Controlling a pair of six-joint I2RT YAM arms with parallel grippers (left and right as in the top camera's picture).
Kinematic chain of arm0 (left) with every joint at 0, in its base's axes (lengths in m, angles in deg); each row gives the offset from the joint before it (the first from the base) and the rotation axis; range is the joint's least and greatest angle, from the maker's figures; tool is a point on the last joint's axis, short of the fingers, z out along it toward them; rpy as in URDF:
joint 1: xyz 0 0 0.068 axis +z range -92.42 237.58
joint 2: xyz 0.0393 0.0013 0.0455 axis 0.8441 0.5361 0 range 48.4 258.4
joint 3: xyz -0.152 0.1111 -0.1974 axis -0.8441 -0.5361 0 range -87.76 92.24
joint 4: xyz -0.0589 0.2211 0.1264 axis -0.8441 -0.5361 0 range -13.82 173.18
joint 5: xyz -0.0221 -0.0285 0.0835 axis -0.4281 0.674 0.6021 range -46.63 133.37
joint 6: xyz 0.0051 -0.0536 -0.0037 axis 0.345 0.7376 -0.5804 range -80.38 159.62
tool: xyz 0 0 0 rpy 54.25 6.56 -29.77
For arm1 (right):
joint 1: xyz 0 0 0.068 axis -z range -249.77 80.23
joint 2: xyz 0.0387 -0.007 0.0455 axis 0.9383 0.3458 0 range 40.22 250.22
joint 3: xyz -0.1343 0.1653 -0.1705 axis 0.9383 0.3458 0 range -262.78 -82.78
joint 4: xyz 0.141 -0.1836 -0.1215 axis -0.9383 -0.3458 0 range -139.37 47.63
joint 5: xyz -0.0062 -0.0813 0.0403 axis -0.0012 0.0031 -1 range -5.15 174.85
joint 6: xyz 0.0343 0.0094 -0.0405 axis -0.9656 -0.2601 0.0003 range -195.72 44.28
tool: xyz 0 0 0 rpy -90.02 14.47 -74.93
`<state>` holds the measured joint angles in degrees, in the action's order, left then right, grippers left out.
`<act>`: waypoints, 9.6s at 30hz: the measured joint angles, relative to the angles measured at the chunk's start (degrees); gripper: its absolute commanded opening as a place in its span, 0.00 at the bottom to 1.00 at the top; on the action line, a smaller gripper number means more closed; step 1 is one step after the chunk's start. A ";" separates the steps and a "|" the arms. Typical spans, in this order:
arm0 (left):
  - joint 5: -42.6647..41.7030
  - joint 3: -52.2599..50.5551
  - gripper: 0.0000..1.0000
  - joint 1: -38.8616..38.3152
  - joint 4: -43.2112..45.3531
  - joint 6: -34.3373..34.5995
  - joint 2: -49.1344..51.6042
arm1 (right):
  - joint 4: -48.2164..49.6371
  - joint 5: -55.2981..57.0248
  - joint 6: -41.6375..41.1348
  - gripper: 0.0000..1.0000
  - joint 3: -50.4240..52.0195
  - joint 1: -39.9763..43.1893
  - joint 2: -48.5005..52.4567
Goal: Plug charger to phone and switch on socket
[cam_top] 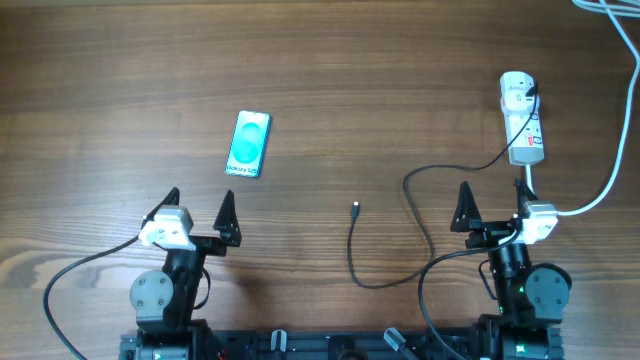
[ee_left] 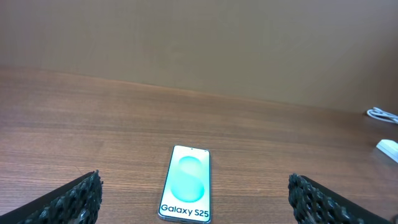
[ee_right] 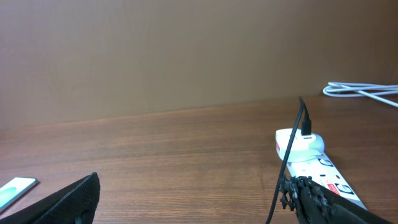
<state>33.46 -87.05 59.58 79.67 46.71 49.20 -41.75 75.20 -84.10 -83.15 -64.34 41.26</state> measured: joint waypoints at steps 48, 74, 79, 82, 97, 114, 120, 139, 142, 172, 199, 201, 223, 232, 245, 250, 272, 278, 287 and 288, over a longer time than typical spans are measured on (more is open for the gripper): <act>0.00 0.00 1.00 0.00 0.00 0.02 0.00 | 0.00 0.00 0.00 1.00 0.00 0.00 0.00; 0.00 0.00 1.00 0.00 0.00 0.02 0.00 | 0.00 0.00 0.00 1.00 0.00 0.02 0.00; 0.00 0.00 1.00 0.00 0.00 0.02 0.00 | 0.00 0.00 0.00 1.00 0.00 0.02 0.00; 0.00 0.00 1.00 0.00 0.00 0.02 0.00 | 0.00 0.00 0.00 1.00 0.00 0.02 0.00; 0.00 0.00 1.00 0.00 0.00 0.02 0.00 | 0.00 0.00 0.00 1.00 0.00 0.00 0.00; 0.00 0.00 1.00 0.00 0.00 0.02 0.00 | 0.00 0.00 0.00 0.99 0.00 0.00 0.00; 0.00 -0.02 1.00 0.00 0.57 0.02 0.00 | 0.00 0.00 0.00 1.00 0.00 0.02 0.00; -4.74 0.46 1.00 0.00 7.21 2.73 0.00 | 0.00 0.00 0.00 1.00 0.00 0.02 0.00; -5.92 2.95 1.00 0.00 2.54 5.09 0.09 | 0.00 0.00 -0.02 1.00 0.00 0.00 0.00; -8.46 130.09 1.00 0.00 -90.62 -2.47 97.81 | -0.17 -0.26 -0.02 1.00 0.00 0.02 -0.04; -7.26 130.42 0.04 -0.37 -87.06 -2.75 131.60 | -0.17 -0.42 0.00 1.00 0.00 0.02 -0.04; -5.57 130.42 0.04 -0.76 -86.25 -1.53 132.61 | -0.17 -0.42 -0.02 1.00 0.00 0.02 -0.04; 13.33 104.96 0.04 -4.59 -60.13 12.00 132.89 | -0.17 -0.42 0.00 1.00 0.00 0.00 -0.04; 2.93 103.65 0.04 -4.33 -66.16 12.35 132.58 | -0.17 -0.42 0.00 1.00 0.00 0.02 -0.04; -2.47 102.68 0.09 -14.91 -66.84 12.55 132.65 | -0.17 -0.42 0.00 1.00 0.00 0.02 -0.04; 1.75 102.73 0.08 -17.03 -60.33 14.29 131.93 | -0.17 -0.42 0.00 1.00 0.00 0.02 -0.04; 10.71 102.95 0.04 -17.90 -42.07 16.83 132.28 | -0.17 -0.42 0.00 1.00 0.00 0.00 -0.04; 9.99 102.88 0.04 -19.50 -39.36 16.85 132.50 | -0.17 -0.42 0.00 1.00 0.00 0.02 -0.04; 10.49 102.86 0.04 -25.33 -40.19 16.06 132.50 | -0.17 -0.42 -0.02 1.00 0.00 0.02 -0.04; 10.97 102.86 0.04 -25.90 -40.57 15.98 132.50 | -0.17 -0.42 0.00 1.00 0.00 0.00 -0.04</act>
<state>44.43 15.81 33.68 39.11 62.69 181.70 -41.92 74.78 -84.10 -83.15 -64.34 41.22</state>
